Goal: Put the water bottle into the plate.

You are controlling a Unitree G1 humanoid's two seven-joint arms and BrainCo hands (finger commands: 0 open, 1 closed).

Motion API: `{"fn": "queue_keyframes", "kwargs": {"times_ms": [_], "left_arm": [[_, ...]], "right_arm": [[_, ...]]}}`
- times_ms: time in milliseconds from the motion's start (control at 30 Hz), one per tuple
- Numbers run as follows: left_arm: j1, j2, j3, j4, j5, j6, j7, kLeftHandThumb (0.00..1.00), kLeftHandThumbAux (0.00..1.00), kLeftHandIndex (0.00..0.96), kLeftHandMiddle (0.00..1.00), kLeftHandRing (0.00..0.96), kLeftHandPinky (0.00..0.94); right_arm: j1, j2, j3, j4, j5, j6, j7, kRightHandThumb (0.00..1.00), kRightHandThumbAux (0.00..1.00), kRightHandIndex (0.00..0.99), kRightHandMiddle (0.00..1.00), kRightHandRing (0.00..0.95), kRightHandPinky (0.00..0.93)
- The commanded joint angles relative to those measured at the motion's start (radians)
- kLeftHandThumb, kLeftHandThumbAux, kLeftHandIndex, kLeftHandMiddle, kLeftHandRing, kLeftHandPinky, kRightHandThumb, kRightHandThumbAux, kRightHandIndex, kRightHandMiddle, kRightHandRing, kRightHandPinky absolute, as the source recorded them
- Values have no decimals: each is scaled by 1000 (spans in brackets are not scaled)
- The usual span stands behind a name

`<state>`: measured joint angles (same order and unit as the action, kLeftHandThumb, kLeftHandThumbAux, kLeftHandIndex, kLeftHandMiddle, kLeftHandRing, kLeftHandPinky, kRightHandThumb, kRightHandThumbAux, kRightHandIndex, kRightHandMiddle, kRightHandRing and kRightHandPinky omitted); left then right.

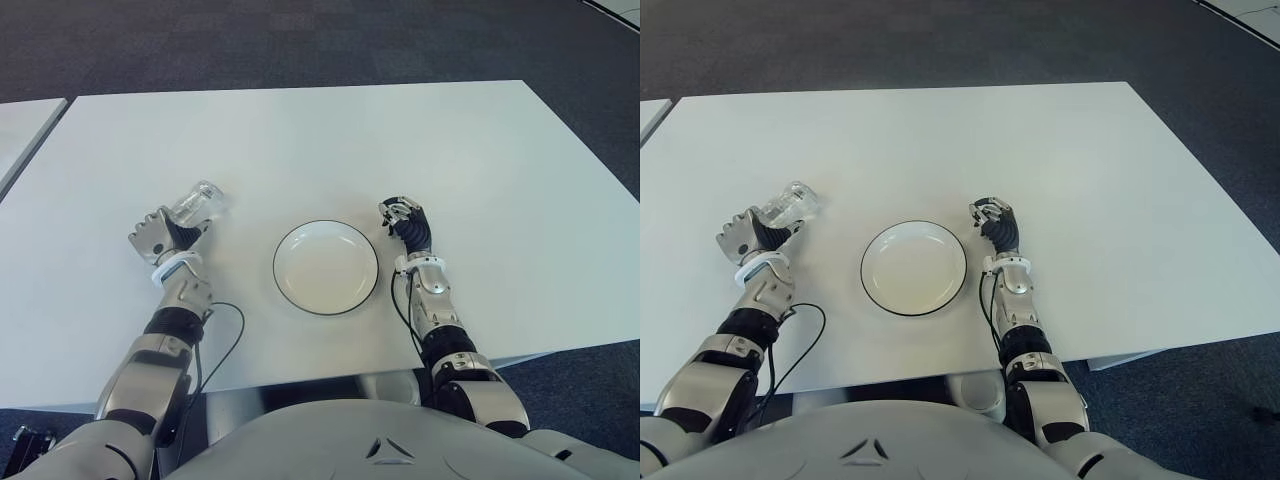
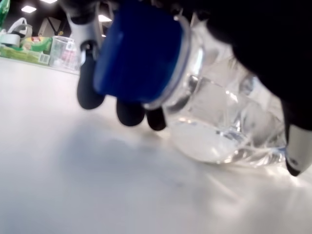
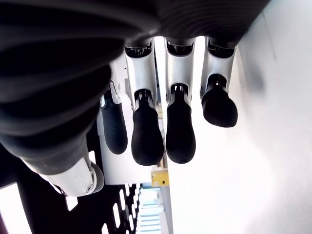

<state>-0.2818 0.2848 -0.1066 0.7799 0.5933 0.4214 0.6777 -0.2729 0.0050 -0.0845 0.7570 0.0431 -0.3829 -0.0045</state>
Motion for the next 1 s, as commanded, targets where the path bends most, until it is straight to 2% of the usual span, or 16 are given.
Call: {"fn": "queue_keyframes", "kwargs": {"times_ms": [33, 167, 567, 1000], "left_arm": [[62, -34, -17, 50, -36, 18, -61, 719, 690, 437, 706, 702, 687], [60, -31, -24, 56, -32, 17, -64, 722, 690, 438, 722, 718, 699], [65, -24, -37, 41, -43, 28, -93, 734, 690, 445, 780, 787, 827], [83, -27, -20, -18, -65, 22, -112, 738, 693, 445, 816, 822, 850]], "right_arm": [[52, 9, -2, 51, 1, 82, -6, 702, 727, 438, 781, 770, 765], [53, 10, -2, 50, 0, 80, -7, 702, 727, 438, 783, 770, 767], [44, 11, -4, 64, -1, 75, -14, 702, 727, 438, 786, 772, 765], [32, 9, -8, 86, 1, 68, -8, 701, 727, 438, 789, 774, 766]]}}
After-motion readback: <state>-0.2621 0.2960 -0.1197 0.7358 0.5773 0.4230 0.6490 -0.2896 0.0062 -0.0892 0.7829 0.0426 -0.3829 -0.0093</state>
